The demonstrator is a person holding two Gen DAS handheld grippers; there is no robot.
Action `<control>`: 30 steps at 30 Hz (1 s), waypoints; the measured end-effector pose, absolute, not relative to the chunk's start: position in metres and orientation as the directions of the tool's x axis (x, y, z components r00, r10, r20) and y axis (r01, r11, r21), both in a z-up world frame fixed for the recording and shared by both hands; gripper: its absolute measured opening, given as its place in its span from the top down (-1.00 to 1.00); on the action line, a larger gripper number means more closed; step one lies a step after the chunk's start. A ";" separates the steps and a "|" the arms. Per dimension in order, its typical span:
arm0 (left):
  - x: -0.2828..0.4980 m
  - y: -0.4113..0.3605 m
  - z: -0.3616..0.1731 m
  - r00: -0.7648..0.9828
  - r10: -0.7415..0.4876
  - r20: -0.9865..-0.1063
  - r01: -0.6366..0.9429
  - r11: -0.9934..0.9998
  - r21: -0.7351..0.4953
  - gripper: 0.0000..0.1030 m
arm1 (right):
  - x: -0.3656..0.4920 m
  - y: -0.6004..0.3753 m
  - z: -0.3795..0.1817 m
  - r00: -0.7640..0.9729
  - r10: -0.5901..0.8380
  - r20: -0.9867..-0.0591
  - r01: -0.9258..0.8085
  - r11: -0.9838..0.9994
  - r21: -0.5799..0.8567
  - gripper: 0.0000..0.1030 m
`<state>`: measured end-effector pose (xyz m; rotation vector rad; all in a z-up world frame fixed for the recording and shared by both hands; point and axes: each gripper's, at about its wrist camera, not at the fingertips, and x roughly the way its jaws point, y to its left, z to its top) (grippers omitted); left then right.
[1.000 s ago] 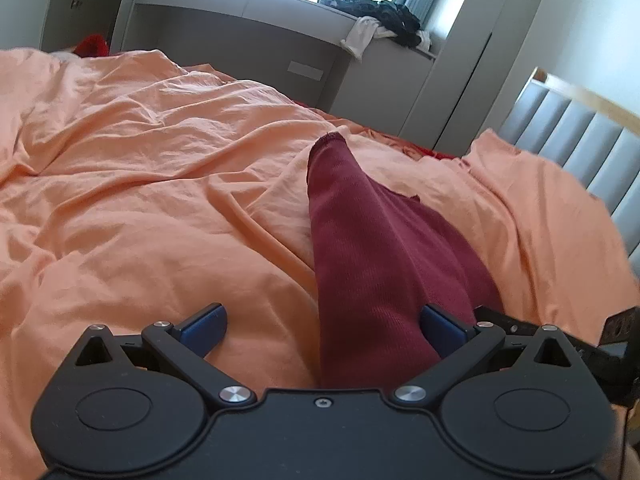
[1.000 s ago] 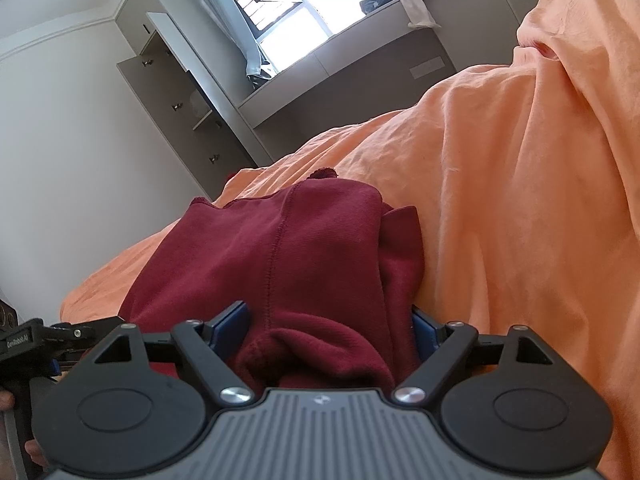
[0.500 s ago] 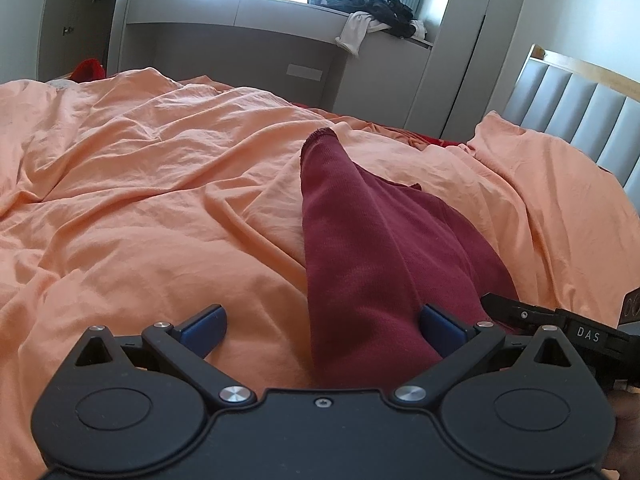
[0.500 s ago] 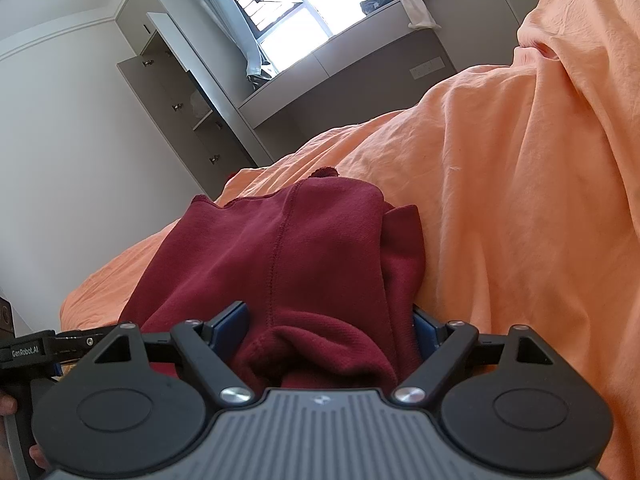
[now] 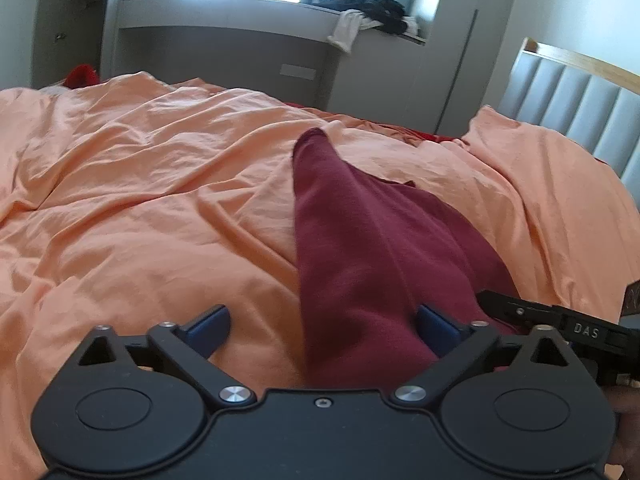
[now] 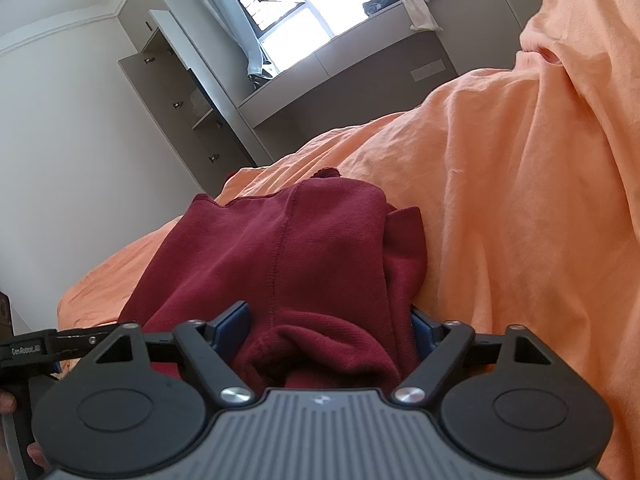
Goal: Fold small clothes
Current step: 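Grasp the shirt end with the left gripper while the right gripper holds the other end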
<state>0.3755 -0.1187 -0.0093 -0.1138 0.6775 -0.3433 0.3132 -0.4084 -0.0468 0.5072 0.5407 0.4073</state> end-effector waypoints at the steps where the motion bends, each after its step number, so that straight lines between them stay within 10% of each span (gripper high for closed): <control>1: 0.376 -0.120 -0.009 0.722 -0.356 -0.593 0.285 0.934 -0.214 -0.74 | 0.312 -0.407 -0.045 0.785 0.489 -0.381 -0.238 0.805 0.544 -0.46; 7: 0.385 -0.131 -0.007 0.671 -0.414 -0.616 0.322 0.910 -0.260 0.02 | 0.307 -0.402 -0.038 0.790 0.489 -0.370 -0.278 0.823 0.495 -0.07; 13: 0.376 -0.164 0.013 0.731 -0.318 -0.603 0.367 0.929 -0.044 0.60 | 0.292 -0.384 -0.021 0.855 0.402 -0.327 -0.299 0.898 0.323 0.48; 24: 0.388 -0.182 0.074 0.881 -0.277 -0.383 0.378 0.900 0.218 0.65 | 0.308 -0.344 0.017 0.944 0.290 -0.158 -0.264 0.950 0.166 0.56; 30: 0.427 -0.166 0.055 0.880 -0.259 -0.399 0.358 0.912 0.198 0.63 | 0.347 -0.330 0.017 0.942 0.266 -0.205 -0.227 0.954 0.197 0.55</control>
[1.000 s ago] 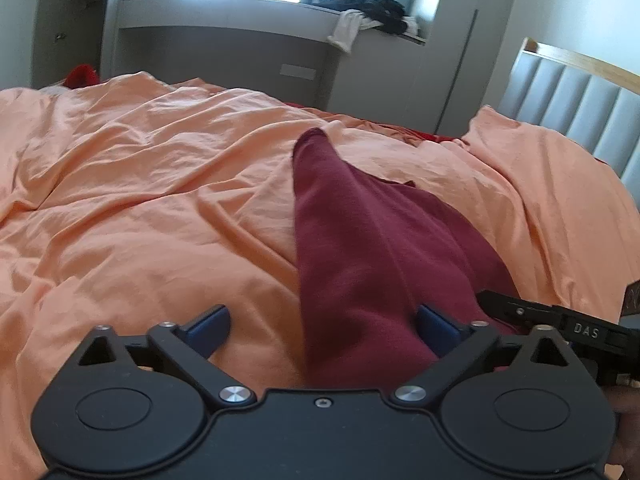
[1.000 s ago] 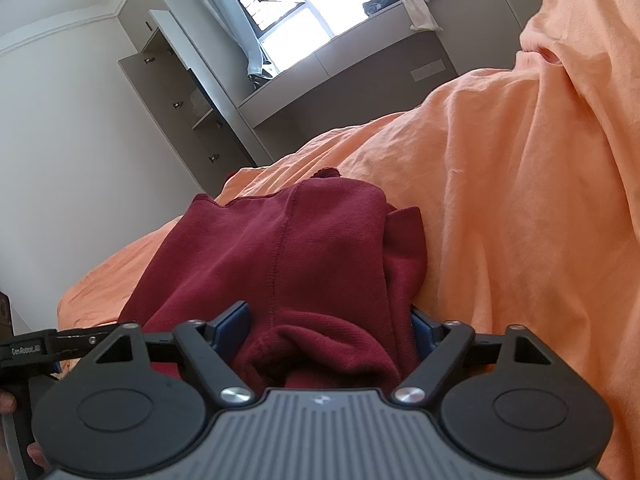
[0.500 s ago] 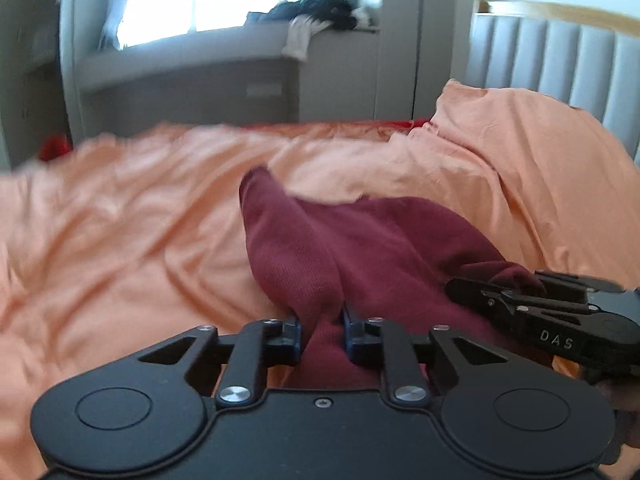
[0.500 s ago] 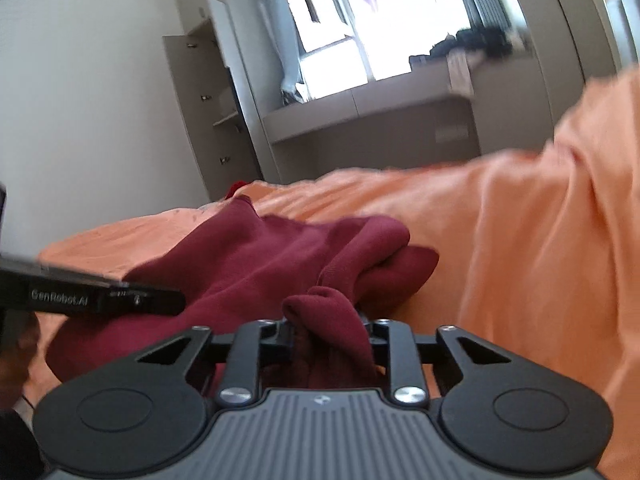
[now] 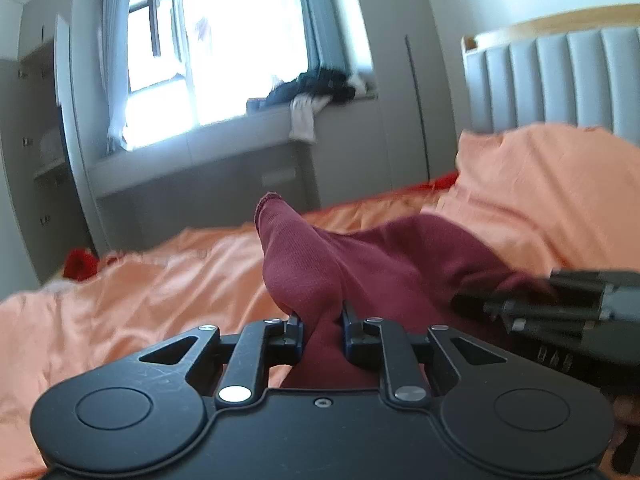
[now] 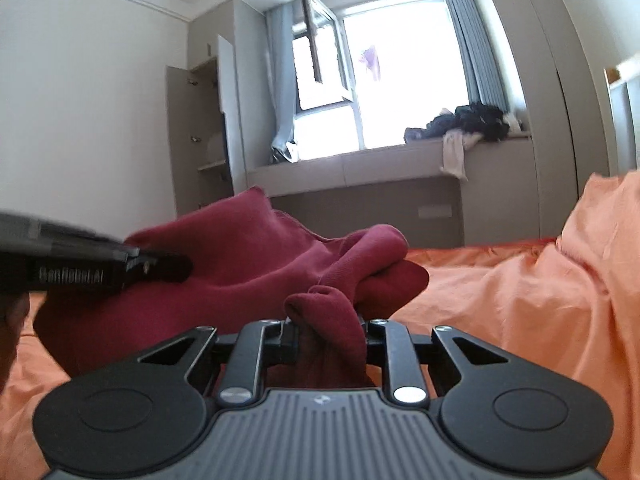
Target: Fold small clothes
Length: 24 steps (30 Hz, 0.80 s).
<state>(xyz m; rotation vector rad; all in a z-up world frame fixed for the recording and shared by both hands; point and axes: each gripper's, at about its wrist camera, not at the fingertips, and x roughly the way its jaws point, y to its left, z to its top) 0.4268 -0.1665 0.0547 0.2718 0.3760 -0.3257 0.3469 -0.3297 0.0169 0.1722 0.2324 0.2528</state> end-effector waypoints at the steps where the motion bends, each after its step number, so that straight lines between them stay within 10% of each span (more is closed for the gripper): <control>1: 0.434 -0.164 0.048 0.871 -0.250 -0.423 0.353 0.918 0.183 0.62 | 0.353 -0.329 0.013 0.936 0.266 -0.231 -0.221 0.954 0.204 0.55; 12: 0.452 -0.143 0.019 0.844 -0.225 -0.486 0.295 0.953 0.072 0.44 | 0.362 -0.328 -0.002 0.922 0.250 -0.295 -0.194 0.959 0.208 0.09; 24: 0.433 -0.142 0.034 0.871 -0.155 -0.466 0.220 0.971 0.090 -0.51 | 0.346 -0.338 0.005 0.938 0.210 -0.275 -0.156 0.966 0.206 -0.79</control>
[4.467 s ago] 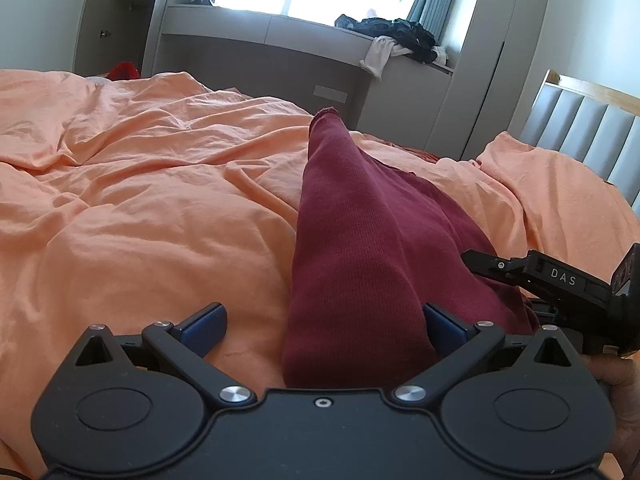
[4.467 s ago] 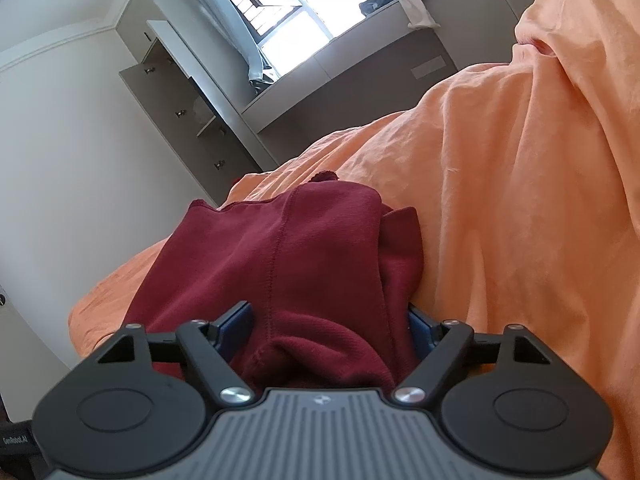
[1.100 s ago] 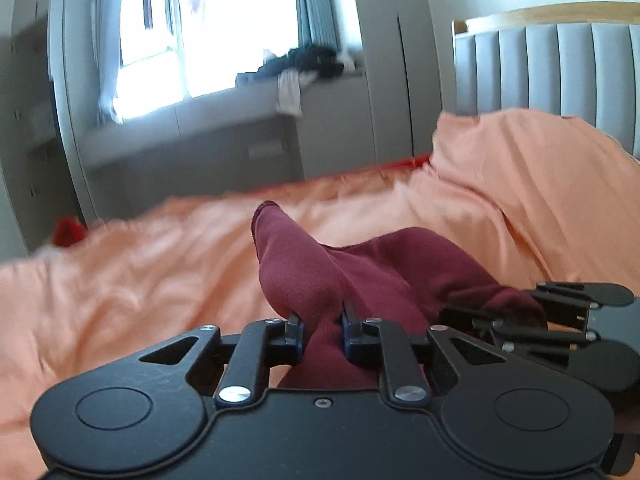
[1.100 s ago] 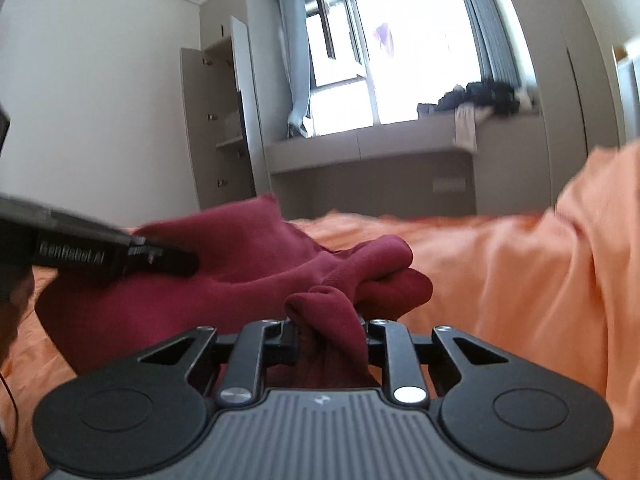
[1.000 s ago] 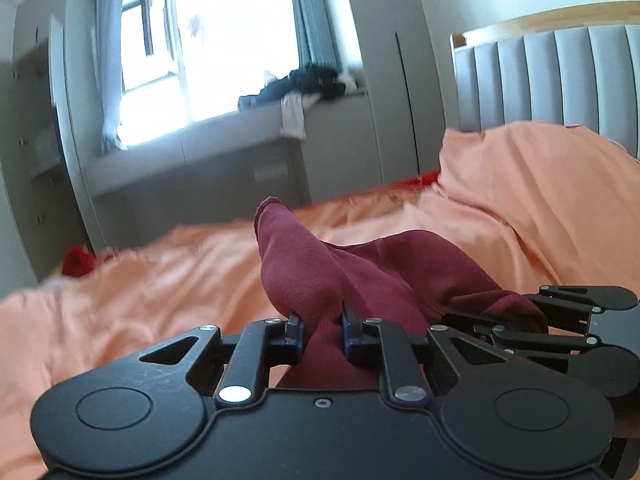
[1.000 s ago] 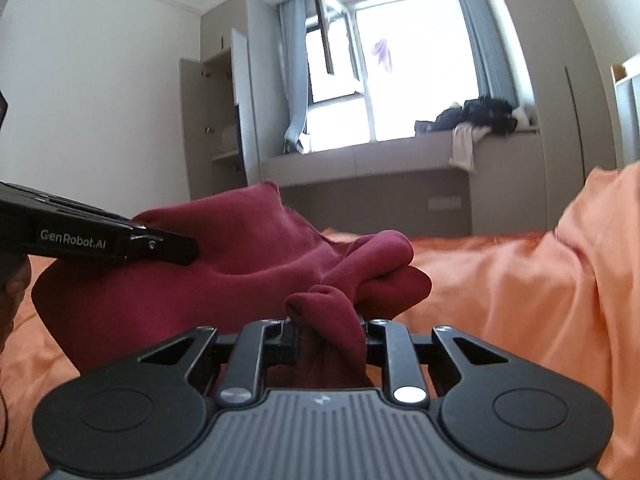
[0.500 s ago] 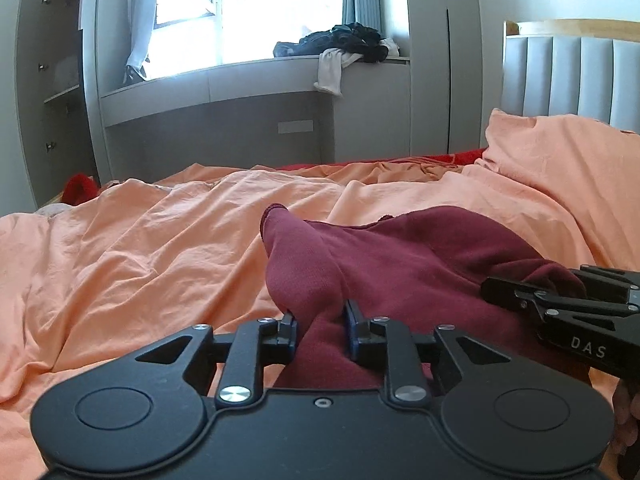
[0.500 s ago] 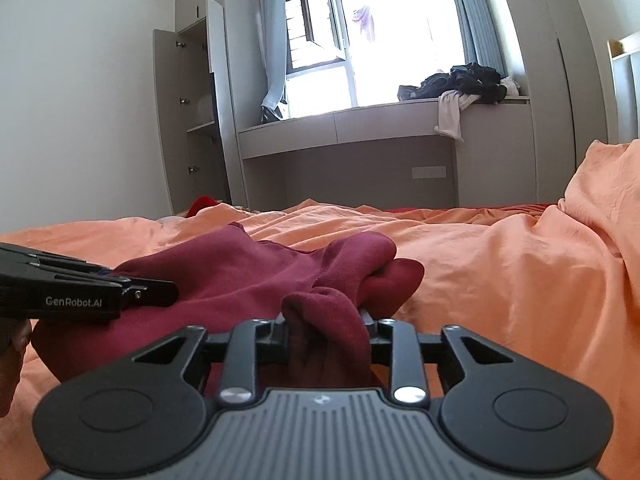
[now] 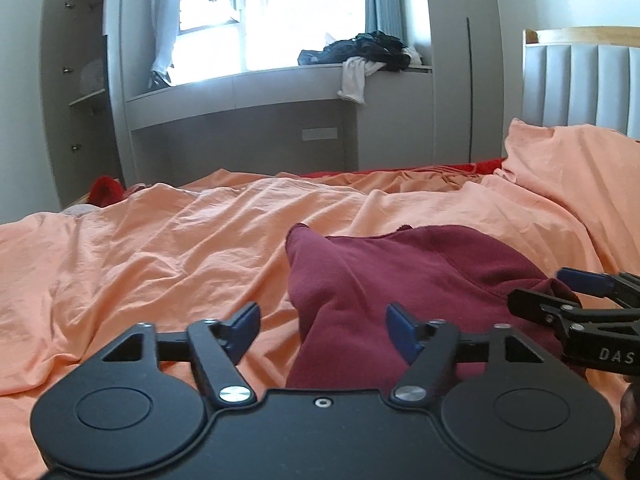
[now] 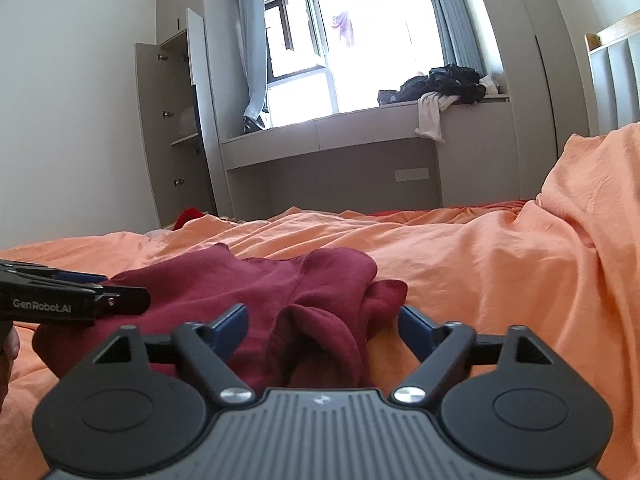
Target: Fold small clothes
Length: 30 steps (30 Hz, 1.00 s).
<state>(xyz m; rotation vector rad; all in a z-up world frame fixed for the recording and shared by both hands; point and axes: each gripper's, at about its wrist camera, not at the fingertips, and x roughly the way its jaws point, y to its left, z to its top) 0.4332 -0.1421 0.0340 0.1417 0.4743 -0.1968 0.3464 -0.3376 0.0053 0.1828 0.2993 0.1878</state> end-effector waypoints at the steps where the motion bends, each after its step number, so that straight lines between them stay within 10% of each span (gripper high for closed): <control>1: 0.430 -0.141 0.036 0.875 -0.148 -0.461 0.212 0.973 0.089 -0.60 | 0.343 -0.337 0.007 0.941 0.204 -0.269 -0.152 0.967 0.204 -0.84; 10: 0.388 -0.129 0.064 0.917 -0.130 -0.377 0.164 0.985 0.061 -0.98 | 0.303 -0.332 0.031 0.967 0.158 -0.202 -0.123 0.977 0.177 -1.00; 30: 0.293 -0.112 0.095 0.975 -0.069 -0.213 0.084 0.994 0.063 -0.99 | 0.205 -0.312 0.074 0.994 0.100 0.048 -0.104 0.991 0.087 -1.00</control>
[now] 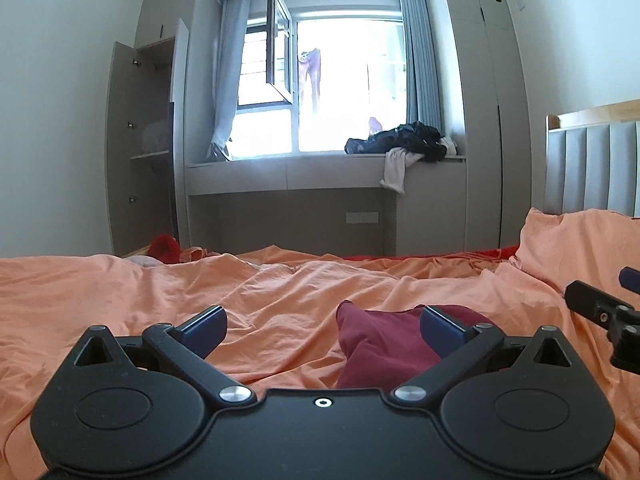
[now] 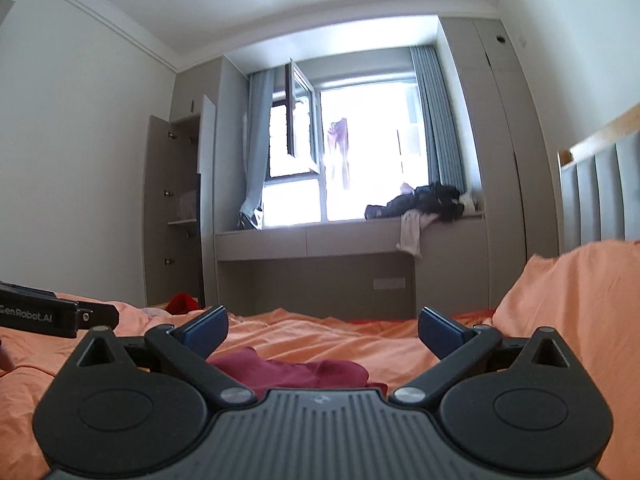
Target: Fold small clothes
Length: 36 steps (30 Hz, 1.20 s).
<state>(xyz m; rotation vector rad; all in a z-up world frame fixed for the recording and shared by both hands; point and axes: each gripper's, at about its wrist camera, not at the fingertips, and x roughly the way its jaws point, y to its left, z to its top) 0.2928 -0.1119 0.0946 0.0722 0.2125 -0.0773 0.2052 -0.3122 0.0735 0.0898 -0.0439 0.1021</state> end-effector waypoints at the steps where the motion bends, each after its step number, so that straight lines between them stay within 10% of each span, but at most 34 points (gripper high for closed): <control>1: 0.289 -0.109 0.095 0.975 -0.069 -0.210 0.083 0.995 0.060 -0.99 | 0.200 -0.310 0.074 0.993 0.100 0.055 -0.105 0.991 0.079 -1.00; 20: 0.217 -0.074 0.061 0.971 -0.075 -0.226 0.083 0.996 0.025 -0.99 | 0.116 -0.280 0.051 0.994 0.086 0.063 -0.091 0.993 0.072 -1.00; 36: 0.202 -0.050 -0.003 0.964 -0.070 -0.256 0.079 0.997 0.025 -0.99 | 0.103 -0.282 -0.005 0.992 0.073 -0.107 -0.059 0.990 0.127 -1.00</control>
